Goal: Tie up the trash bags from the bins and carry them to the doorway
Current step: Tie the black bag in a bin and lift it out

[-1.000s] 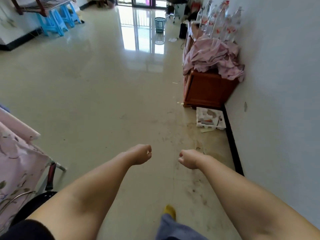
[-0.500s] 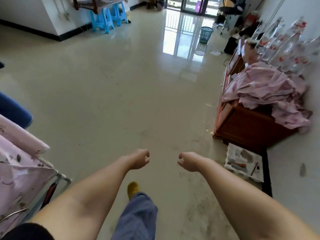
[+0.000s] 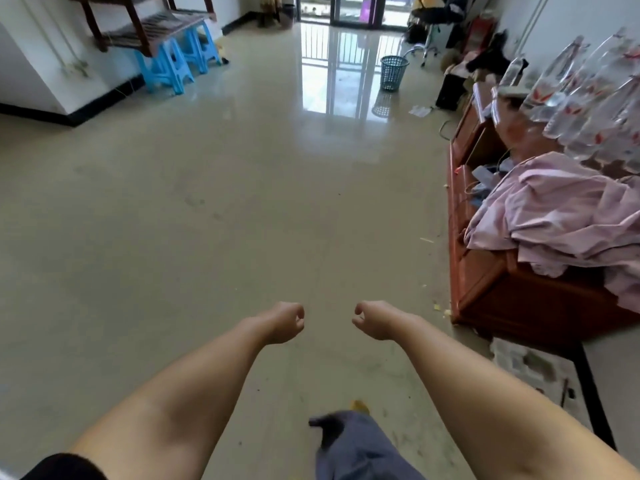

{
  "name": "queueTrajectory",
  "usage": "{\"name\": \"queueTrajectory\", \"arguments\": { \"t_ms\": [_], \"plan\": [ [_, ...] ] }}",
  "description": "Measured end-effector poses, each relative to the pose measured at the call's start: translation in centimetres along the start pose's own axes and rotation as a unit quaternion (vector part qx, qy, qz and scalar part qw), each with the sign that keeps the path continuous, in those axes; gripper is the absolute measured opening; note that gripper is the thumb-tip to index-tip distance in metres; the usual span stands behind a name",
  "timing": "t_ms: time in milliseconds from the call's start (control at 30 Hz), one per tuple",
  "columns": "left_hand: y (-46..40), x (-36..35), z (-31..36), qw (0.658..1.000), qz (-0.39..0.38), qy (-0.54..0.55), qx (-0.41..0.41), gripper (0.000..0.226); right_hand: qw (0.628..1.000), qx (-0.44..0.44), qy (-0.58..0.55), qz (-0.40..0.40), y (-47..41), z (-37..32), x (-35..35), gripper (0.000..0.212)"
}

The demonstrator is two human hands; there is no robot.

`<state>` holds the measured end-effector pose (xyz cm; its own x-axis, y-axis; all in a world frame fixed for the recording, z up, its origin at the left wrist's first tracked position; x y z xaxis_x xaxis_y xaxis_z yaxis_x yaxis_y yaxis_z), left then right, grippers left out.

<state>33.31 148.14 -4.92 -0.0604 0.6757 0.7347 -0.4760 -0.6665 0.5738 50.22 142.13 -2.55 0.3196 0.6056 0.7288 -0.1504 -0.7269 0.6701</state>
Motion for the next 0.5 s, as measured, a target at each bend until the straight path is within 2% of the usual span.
{"name": "queueTrajectory", "arguments": {
  "t_ms": [133,300,500],
  "plan": [
    [-8.4,6.1,0.6,1.0,0.01,0.001,-0.009,0.032,1.0,-0.008,0.022,-0.002,-8.4,1.7,6.3,0.047],
    [-19.0,15.0,0.6,0.998,0.029,0.052,0.012,0.031,0.998,-0.006,0.065,-0.01,-19.2,3.0,16.0,0.047],
    [-28.7,23.9,-1.1,0.996,0.032,0.08,0.038,0.032,0.993,0.031,0.112,-0.025,-30.5,0.5,26.2,0.047]
  ]
}}
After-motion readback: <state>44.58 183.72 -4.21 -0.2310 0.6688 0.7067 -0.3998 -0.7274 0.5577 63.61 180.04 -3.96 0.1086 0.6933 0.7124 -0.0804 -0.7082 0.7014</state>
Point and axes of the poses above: each hand's wrist, its own y-axis away from the middle knuckle, its own x-axis out of the back of the hand, z = x × y, the point moved 8 cm from there along -y, towards the middle knuckle, and after that the axes turned 3 degrees about -x, right-handed, at the moved point
